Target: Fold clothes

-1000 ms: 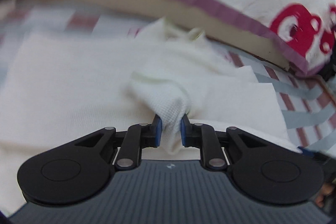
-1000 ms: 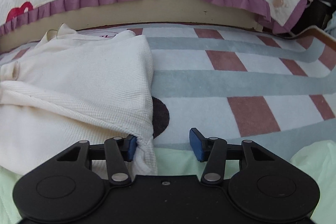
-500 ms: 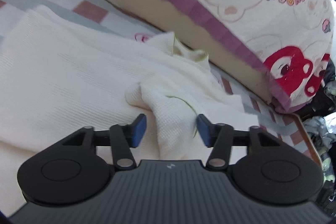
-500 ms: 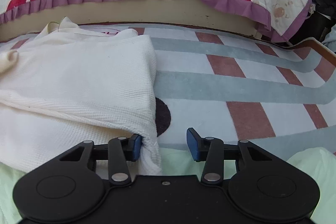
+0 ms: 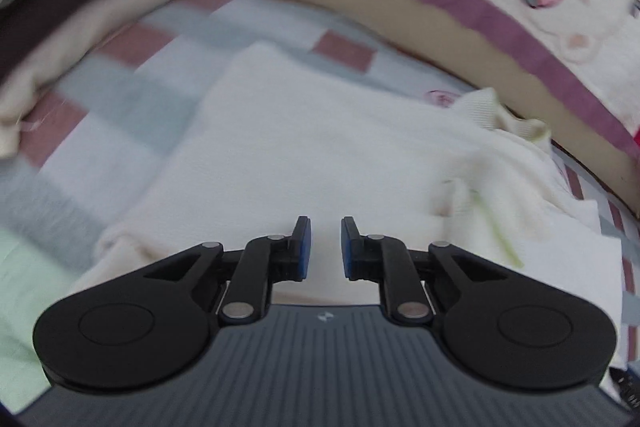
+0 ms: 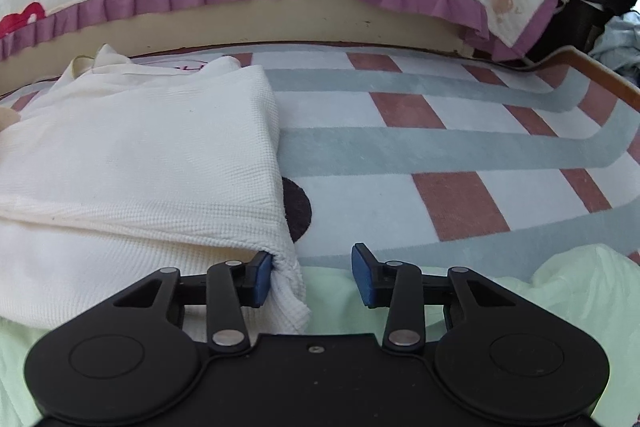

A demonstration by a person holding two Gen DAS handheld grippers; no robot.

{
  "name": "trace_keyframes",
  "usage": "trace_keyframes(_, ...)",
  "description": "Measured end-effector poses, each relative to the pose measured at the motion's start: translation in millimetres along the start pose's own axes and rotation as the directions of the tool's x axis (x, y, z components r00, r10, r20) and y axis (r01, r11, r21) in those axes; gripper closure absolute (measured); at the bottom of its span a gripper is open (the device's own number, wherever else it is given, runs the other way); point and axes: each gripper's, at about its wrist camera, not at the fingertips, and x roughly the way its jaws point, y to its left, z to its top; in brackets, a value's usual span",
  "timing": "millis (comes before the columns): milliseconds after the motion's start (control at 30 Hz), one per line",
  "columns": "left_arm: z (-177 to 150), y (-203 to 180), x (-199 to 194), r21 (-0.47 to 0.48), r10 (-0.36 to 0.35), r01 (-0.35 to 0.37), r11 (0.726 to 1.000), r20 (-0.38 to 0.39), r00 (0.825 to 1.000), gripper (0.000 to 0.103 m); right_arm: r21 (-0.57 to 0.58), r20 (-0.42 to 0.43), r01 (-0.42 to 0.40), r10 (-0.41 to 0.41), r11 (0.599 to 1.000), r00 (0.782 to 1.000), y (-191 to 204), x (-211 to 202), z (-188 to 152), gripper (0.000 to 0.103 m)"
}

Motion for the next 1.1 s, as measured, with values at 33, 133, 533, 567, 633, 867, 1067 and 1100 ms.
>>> trace_keyframes(33,2.8,4.9,-2.8,-0.020,-0.036,0.035,0.999,-0.003,0.999,0.087,-0.017,-0.011,0.011,-0.011,1.000,1.000,3.0,-1.9,2.8,0.059)
trace_keyframes(133,4.6,-2.8,-13.6,0.048,-0.166,0.165,0.985,0.012,0.986,0.070,-0.077,-0.022,0.033,-0.035,0.997,0.999,13.0,-17.2,14.3,0.057)
trace_keyframes(533,-37.7,-101.4,13.0,0.438,-0.249,0.221,0.872,0.007,0.969,0.034,-0.036,0.032,-0.145,0.146,0.989,0.989,50.8,-67.1,24.3,0.046)
trace_keyframes(567,-41.3,-106.4,19.4,0.465,-0.202,0.162,0.870,0.037,0.979,0.034,-0.041,0.034,-0.174,0.176,0.984,0.984,57.3,-62.4,29.3,0.047)
trace_keyframes(633,-44.2,-110.8,30.5,0.485,-0.139,0.088,0.870,0.070,0.988,0.031,-0.046,0.022,-0.234,0.235,0.971,0.972,71.7,-46.5,44.0,0.051)
trace_keyframes(867,-17.4,-75.7,14.3,0.306,-0.212,0.188,0.933,0.044,0.976,0.096,-0.029,-0.065,-0.389,0.387,0.921,0.920,124.1,22.7,81.0,0.058)
trace_keyframes(1067,-15.0,-15.3,-39.2,0.043,-0.047,0.036,0.998,0.279,0.959,0.090,-0.169,-0.115,-0.386,0.371,0.907,0.921,153.8,15.2,35.8,0.058)
trace_keyframes(1100,-9.6,-4.2,-36.3,0.013,-0.020,0.017,1.000,0.257,0.966,0.089,-0.199,-0.104,-0.377,0.363,0.905,0.926,155.0,12.6,30.7,0.058)
